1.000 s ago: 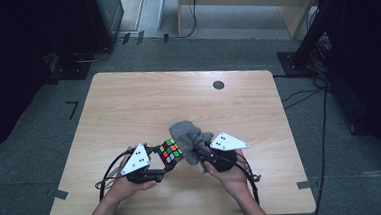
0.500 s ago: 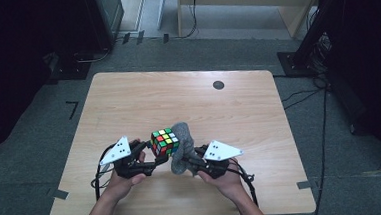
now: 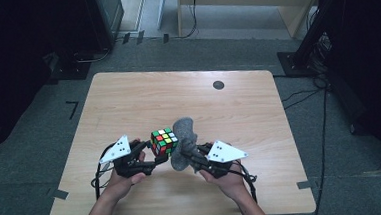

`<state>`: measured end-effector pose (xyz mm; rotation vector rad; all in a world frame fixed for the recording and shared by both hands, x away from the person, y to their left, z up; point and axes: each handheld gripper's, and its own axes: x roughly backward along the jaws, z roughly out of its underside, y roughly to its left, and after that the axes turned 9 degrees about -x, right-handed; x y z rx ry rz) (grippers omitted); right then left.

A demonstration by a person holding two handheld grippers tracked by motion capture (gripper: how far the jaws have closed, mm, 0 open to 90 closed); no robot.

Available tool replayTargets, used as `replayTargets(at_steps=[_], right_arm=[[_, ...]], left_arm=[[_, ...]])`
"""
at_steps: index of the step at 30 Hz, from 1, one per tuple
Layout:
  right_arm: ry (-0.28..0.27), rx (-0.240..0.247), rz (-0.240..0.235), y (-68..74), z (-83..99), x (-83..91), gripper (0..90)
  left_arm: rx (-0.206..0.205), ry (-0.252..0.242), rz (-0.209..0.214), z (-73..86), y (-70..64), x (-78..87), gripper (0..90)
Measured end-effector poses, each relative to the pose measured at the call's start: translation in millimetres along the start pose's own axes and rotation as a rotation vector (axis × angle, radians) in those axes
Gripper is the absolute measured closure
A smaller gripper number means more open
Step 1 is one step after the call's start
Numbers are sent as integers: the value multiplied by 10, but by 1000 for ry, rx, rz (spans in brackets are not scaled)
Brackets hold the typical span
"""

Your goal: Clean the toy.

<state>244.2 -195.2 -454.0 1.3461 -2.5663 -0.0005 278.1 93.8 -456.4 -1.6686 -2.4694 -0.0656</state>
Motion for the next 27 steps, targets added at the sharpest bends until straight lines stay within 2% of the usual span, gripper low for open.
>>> replayTargets(at_steps=[2, 3, 5, 9, 10, 13, 16, 17, 19, 20, 21, 23, 24, 25, 26, 27], right_arm=[[97, 25, -1, 31, 72, -98, 728], [132, 20, 1, 43, 109, -144, 728], [157, -4, -24, 84, 177, -222, 729], [145, -16, -121, 277, 213, -346, 729], [131, -23, -137, 320, 207, -364, 729], [67, -111, -136, 322, 193, -359, 739], [-6, -241, -86, 158, 205, -276, 750], [-28, -288, -60, 83, 212, -236, 751], [-64, -351, 12, -62, 231, -153, 751], [-70, -356, 50, -124, 237, -115, 748], [-63, -341, 89, -176, 240, -83, 744], [-37, -266, 165, -240, 236, -41, 723], [-23, -243, 181, -260, 237, -29, 695], [-23, -243, 181, -260, 237, -29, 695], [4, -224, 177, -312, 241, -31, 567], [31, -205, 181, -336, 237, -41, 495]], left_arm=[[36, -38, -13, -9, 28, 34, 344], [57, -63, -19, -17, 40, 50, 344], [90, -105, -28, -31, 41, 61, 344], [97, -107, -17, -27, -10, 3, 344], [91, -92, 2, -11, -60, -54, 344], [80, -74, 15, 1, -100, -102, 344], [90, -90, 10, -15, -76, -67, 344], [92, -94, 4, -20, -62, -50, 344], [101, -99, -3, -23, -32, -18, 344], [105, -96, -7, -21, -18, -8, 344], [104, -87, -9, -17, 0, 0, 344], [130, -68, 4, -5, 48, 1, 344], [144, -52, 16, 3, 74, 0, 344], [144, -52, 16, 3, 74, 0, 344], [154, -26, 12, 17, 104, -5, 343], [169, -16, 14, 24, 124, -7, 343]])
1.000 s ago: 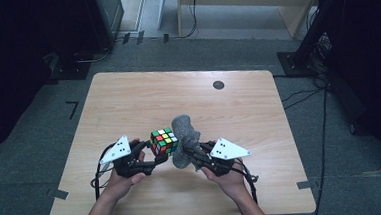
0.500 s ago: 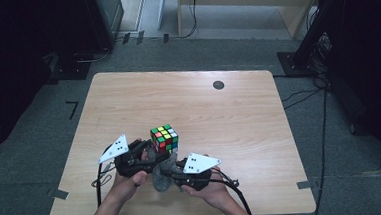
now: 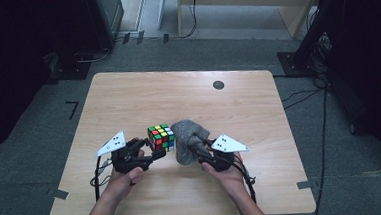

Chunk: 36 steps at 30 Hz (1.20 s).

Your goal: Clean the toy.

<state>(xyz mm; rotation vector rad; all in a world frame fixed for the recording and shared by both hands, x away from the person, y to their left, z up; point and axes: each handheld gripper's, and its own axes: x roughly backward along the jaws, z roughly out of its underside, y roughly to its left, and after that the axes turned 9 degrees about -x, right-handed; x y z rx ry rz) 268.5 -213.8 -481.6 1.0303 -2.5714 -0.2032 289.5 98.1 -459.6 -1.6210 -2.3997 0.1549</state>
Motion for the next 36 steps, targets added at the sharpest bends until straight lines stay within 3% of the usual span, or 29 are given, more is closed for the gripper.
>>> replayTargets(at_steps=[2, 5, 7, 8, 9, 13, 14, 16, 17, 19, 26, 27, 32, 34, 36], right_arm=[[15, 95, 42, -8, -13, 2, 399], [-39, 212, 49, 26, -53, 71, 327], [-76, 263, 21, 65, -82, 113, 308], [-76, 263, 21, 65, -82, 113, 308], [-81, 331, 2, 133, -90, 114, 294], [-105, 447, -48, 319, -38, 59, 273], [-104, 473, -56, 366, -22, 38, 271], [-92, 518, -45, 446, 15, -5, 235], [-92, 518, -45, 446, 15, -5, 235], [-87, 574, -30, 511, 60, -47, 234], [-97, 627, 4, 535, 86, -68, 231], [-99, 647, 11, 543, 96, -71, 242], [-119, 692, 19, 574, 108, -73, 272], [-119, 721, 22, 595, 123, -81, 301], [-115, 749, 21, 612, 149, -87, 328]], left_arm=[[26, 20, -13, 10, 43, -3, 343], [66, 62, -28, 27, 116, -3, 343], [89, 82, -29, 35, 149, -4, 343], [89, 82, -29, 35, 149, -4, 343], [107, 92, -13, 38, 168, -10, 343], [110, 124, 19, 18, 140, -47, 343], [118, 129, 43, 11, 128, -67, 342], [139, 141, 58, 6, 127, -84, 342], [139, 141, 58, 6, 127, -84, 342], [161, 158, 81, 6, 130, -100, 342], [180, 222, 156, 1, 104, -159, 342], [177, 246, 185, -3, 87, -185, 342], [206, 280, 201, 10, 85, -225, 341], [217, 296, 232, 22, 86, -237, 341], [211, 304, 235, 23, 84, -236, 340]])
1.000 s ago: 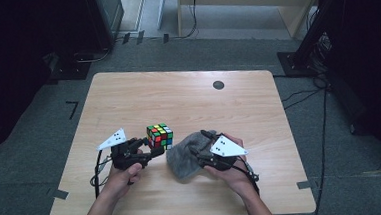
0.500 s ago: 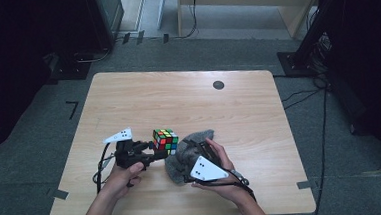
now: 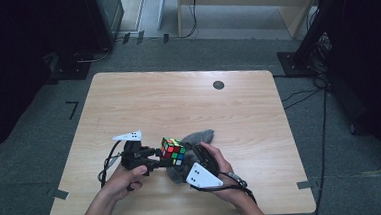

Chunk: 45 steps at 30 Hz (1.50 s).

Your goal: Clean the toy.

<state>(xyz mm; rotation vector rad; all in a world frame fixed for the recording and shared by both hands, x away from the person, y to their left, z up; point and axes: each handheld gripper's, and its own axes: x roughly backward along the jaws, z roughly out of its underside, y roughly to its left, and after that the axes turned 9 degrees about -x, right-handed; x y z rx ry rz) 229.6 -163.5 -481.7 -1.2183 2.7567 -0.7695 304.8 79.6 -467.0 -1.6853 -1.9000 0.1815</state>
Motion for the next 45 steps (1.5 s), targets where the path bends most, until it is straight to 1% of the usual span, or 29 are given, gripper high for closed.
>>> replayTargets(at_steps=[2, 4, 6, 7, 10, 11, 12, 13, 14, 15, 16, 17, 18, 19, 20, 21, 22, 23, 24, 25, 28, 29, 30, 34, 36, 38, 42, 43, 45], right_arm=[[4, 2, -15, -7, 4, 5, 344], [5, -9, -19, -19, 6, 8, 345], [6, -17, -18, -29, 10, 7, 345], [19, -31, -11, -55, 25, 10, 345], [51, -84, 3, -136, 66, 27, 346], [62, -114, 11, -170, 83, 34, 346], [62, -114, 11, -170, 83, 34, 346], [86, -192, 24, -247, 101, 53, 346], [93, -221, 31, -280, 103, 62, 346], [99, -247, 39, -303, 98, 70, 346], [108, -278, 45, -318, 87, 76, 346], [108, -278, 45, -318, 87, 76, 346], [118, -310, 49, -329, 73, 78, 346], [137, -376, 50, -335, 44, 72, 346], [146, -402, 45, -336, 31, 65, 346], [146, -402, 45, -336, 31, 65, 346], [164, -446, 33, -327, 9, 51, 346], [170, -466, 30, -320, -1, 44, 346], [170, -466, 30, -320, -1, 44, 346], [176, -505, 32, -311, -17, 36, 346], [184, -557, 30, -306, -32, 30, 346], [184, -557, 30, -306, -32, 30, 346], [185, -587, 25, -308, -35, 28, 346], [182, -667, 19, -318, -39, 24, 346], [182, -685, 9, -312, -42, 18, 346], [189, -695, 0, -296, -49, 9, 346], [187, -719, -23, -263, -75, -2, 346], [187, -719, -23, -263, -75, -2, 346], [186, -751, -37, -243, -92, -12, 346]], left_arm=[[1, -3, 5, -1, 12, 11, 338], [-7, -17, -10, -3, 0, 4, 333], [-18, -22, -22, -5, -9, 4, 279], [-51, -34, -49, -7, -27, 16, 250], [-122, -52, -141, -3, -61, 56, 188], [-122, -52, -141, -3, -61, 56, 178], [-147, -58, -187, 2, -68, 66, 178], [-209, -51, -305, 26, -77, 67, 167], [-243, -40, -364, 46, -82, 54, 164], [-267, -32, -405, 67, -85, 37, 164], [-291, -24, -433, 84, -86, 18, 164], [-291, -24, -433, 84, -86, 18, 162], [-319, -14, -467, 101, -97, -11, 162], [-380, 7, -517, 129, -135, -77, 162], [-404, 18, -536, 139, -152, -107, 162], [-404, 18, -536, 139, -152, -107, 162], [-430, 32, -557, 151, -168, -138, 163], [-458, 47, -580, 164, -179, -164, 165], [-476, 59, -593, 177, -186, -187, 165], [-519, 76, -624, 202, -203, -222, 166], [-566, 94, -655, 227, -224, -267, 170], [-566, 94, -655, 227, -224, -267, 170], [-592, 105, -666, 244, -237, -300, 170], [-632, 116, -674, 268, -270, -362, 170], [-641, 112, -663, 269, -289, -378, 170], [-651, 102, -667, 268, -312, -384, 170], [-685, 80, -692, 265, -348, -376, 172], [-685, 80, -692, 265, -348, -376, 172], [-704, 67, -698, 268, -370, -378, 176]])
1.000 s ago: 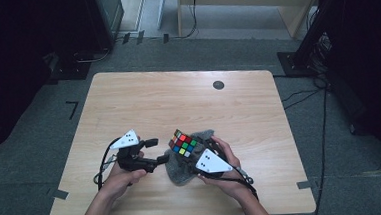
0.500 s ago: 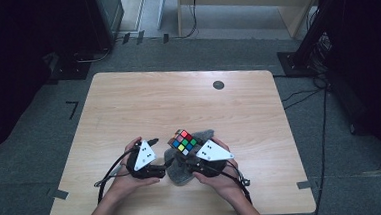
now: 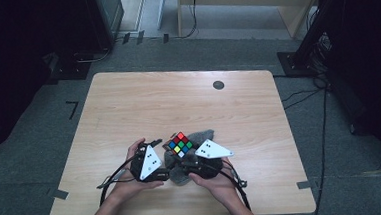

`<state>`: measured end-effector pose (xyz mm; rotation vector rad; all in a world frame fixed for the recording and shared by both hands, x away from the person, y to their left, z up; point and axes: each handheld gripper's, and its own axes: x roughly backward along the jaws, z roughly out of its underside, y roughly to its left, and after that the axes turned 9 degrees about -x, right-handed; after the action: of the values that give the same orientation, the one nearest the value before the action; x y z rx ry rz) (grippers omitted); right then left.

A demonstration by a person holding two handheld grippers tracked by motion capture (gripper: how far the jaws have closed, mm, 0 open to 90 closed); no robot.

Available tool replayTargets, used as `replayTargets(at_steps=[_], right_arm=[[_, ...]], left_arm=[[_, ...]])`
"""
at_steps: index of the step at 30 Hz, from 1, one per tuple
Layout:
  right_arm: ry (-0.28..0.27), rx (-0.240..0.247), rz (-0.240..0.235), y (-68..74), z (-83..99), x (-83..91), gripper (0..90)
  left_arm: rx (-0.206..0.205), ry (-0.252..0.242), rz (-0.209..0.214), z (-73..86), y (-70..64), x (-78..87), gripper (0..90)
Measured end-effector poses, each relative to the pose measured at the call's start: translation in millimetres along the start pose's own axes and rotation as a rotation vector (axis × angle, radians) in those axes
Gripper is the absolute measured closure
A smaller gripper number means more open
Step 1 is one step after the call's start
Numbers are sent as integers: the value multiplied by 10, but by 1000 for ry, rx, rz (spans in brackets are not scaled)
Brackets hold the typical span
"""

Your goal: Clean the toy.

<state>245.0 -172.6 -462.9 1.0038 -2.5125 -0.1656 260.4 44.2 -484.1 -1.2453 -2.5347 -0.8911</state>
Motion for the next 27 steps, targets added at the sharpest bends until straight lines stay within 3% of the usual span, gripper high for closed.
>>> replayTargets(at_steps=[10, 17, 21, 27], right_arm=[[41, -91, -16, 44, 22, -47, 346], [76, -188, -60, -38, 13, -57, 344], [104, -254, -97, -104, 10, -68, 341], [120, -256, -161, -158, -4, -70, 232]], left_arm=[[-39, -25, -15, -6, -54, 14, 239], [-84, -31, -29, -3, -101, 21, 322], [-64, -34, -11, 1, -84, 30, 332], [0, -61, -13, 10, 10, 80, 337]])
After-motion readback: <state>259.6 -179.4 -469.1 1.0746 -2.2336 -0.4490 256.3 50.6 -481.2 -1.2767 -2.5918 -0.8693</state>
